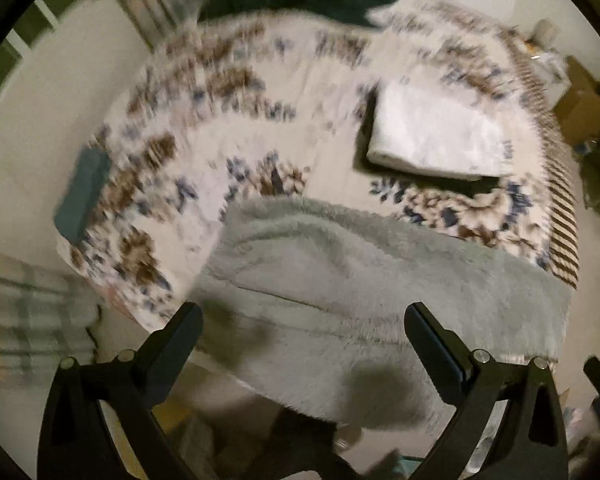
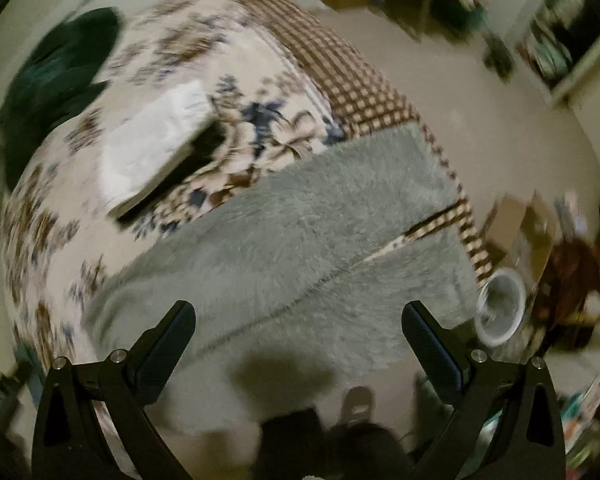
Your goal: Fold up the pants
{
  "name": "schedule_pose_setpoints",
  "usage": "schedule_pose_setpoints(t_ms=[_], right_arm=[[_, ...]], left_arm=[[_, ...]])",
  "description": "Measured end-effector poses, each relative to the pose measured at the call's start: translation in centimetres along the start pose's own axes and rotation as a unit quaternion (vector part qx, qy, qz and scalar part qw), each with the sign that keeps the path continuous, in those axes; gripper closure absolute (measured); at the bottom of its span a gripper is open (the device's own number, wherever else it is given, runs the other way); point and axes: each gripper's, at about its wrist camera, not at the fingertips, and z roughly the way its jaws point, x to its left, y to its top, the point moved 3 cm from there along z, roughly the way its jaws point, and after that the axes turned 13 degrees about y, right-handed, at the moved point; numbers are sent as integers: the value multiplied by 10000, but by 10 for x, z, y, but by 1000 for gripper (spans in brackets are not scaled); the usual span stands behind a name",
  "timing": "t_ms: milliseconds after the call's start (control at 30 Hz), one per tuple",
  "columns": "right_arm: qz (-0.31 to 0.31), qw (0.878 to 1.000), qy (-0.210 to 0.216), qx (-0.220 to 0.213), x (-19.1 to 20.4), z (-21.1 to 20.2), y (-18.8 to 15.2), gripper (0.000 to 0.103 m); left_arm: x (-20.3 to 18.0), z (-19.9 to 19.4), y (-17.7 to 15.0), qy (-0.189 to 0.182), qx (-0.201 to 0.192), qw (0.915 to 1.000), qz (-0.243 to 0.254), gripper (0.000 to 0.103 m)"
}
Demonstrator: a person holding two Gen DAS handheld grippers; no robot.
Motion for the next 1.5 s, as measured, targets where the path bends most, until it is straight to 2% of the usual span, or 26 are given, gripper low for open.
schedule_pose_setpoints(t_ms=[133, 167, 300, 367, 400, 500, 533, 567, 600, 700, 733, 767, 800, 833, 867, 900, 967, 1033, 1200, 1300, 1367, 1400, 1500], right_arm=[[799, 9965, -179, 183, -19, 87, 47, 0], [970, 9947, -287, 191, -26, 112, 60, 0], [1401, 9876, -641, 306, -48, 186, 89, 0], [1651, 9828, -721, 401, -62, 221, 104, 0], [1748, 9809, -743, 428, -67, 236, 111, 0], [1949, 9758, -881, 455, -83, 274, 130, 0], [1991, 9743, -952, 459, -87, 284, 135, 0], [2046, 9727, -983, 478, -90, 296, 140, 0], [2099, 9715, -972, 526, -93, 309, 145, 0], [2284, 9669, -910, 681, -101, 338, 152, 0], [2323, 9658, -879, 741, -103, 347, 153, 1], [2350, 9653, -843, 772, -104, 352, 153, 5], [2373, 9652, -784, 775, -105, 356, 153, 8], [2369, 9662, -684, 756, -106, 360, 153, 19], [2353, 9671, -615, 751, -106, 362, 153, 28], [2310, 9685, -566, 744, -106, 363, 153, 40], [2188, 9721, -464, 705, -109, 361, 152, 78], [2032, 9765, -335, 627, -110, 353, 148, 89], [1718, 9843, 64, 396, -114, 311, 125, 92], [1525, 9875, 276, 271, -119, 277, 103, 92], [1435, 9884, 452, 212, -119, 251, 85, 92], [1407, 9885, 506, 201, -118, 237, 80, 92], [1309, 9888, 676, 223, -135, 186, 54, 93]], left_arm=[[-25, 93, 42, 37, 831, 9958, -380, 0], [-33, 124, 54, 71, 1044, 9931, -531, 0], [-45, 207, 79, 53, 1608, 9815, -1034, 0], [-53, 256, 86, 55, 2039, 9702, -1311, 0], [-57, 270, 88, 26, 2169, 9663, -1382, 0], [-60, 322, 86, -48, 2708, 9449, -1841, 0], [-59, 330, 85, -52, 2794, 9406, -1928, 0], [-59, 339, 84, -75, 2851, 9355, -2085, 5], [-58, 342, 84, -91, 2836, 9346, -2146, 9], [-58, 340, 82, -110, 2649, 9375, -2254, 35], [-59, 332, 82, -62, 2509, 9424, -2212, 54], [-59, 324, 80, 7, 2394, 9464, -2170, 74], [-57, 319, 78, 48, 2327, 9485, -2148, 81], [-56, 309, 73, 38, 2239, 9507, -2146, 89], [-54, 304, 71, -36, 2189, 9516, -2156, 93], [-52, 296, 67, -106, 2136, 9529, -2150, 94], [-46, 279, 60, -263, 2008, 9551, -2163, 95], [-37, 258, 50, -402, 1831, 9580, -2170, 95], [-15, 193, 20, -743, 1401, 9645, -2109, 95], [5, 157, -7, -941, 1206, 9650, -2132, 96], [24, 146, -31, -1076, 1116, 9627, -2216, 96], [33, 173, -13, -1141, 1095, 9613, -2254, 96], [56, 166, -54, -1227, 1068, 9570, -2401, 96]])
